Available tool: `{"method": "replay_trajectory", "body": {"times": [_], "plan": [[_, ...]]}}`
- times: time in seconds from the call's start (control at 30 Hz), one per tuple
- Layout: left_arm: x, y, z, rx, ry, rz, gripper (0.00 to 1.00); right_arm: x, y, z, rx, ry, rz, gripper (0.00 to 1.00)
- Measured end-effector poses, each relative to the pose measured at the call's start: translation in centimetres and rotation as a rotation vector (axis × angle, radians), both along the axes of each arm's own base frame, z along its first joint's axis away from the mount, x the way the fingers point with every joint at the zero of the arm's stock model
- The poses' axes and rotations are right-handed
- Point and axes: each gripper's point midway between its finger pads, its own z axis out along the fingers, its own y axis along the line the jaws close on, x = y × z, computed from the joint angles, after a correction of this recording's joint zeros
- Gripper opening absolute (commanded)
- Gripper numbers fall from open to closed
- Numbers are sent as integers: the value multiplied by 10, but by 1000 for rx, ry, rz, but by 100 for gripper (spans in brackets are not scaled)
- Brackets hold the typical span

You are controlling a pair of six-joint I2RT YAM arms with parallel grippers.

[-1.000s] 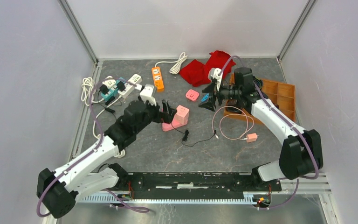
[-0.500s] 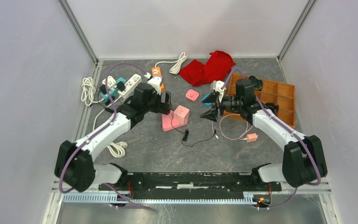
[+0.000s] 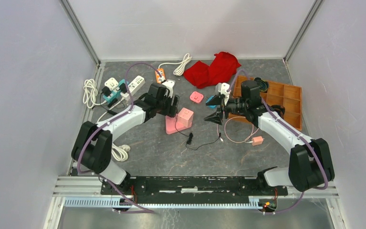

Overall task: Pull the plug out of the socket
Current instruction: Remove the plug from the socket.

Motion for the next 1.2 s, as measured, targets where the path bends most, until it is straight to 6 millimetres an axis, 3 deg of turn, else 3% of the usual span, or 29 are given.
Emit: {"method": "replay_trajectory", "body": {"times": [0.17, 0.3, 0.63, 0.93, 1.2], "plan": [[7, -4, -9, 15, 22, -1, 66, 0, 0, -1, -1, -3, 3, 80], [13, -6, -11, 28, 26, -10, 64, 1, 0, -3, -4, -2, 6, 79], [12, -4, -9, 60, 26, -39, 74, 1, 0, -14, -18, 29, 7, 79], [8, 0, 14, 52, -14, -42, 74, 1, 0, -16, -20, 36, 8, 79], [7, 2, 28, 49, -50, -54, 65, 2, 0, -19, -24, 46, 8, 79]]}}
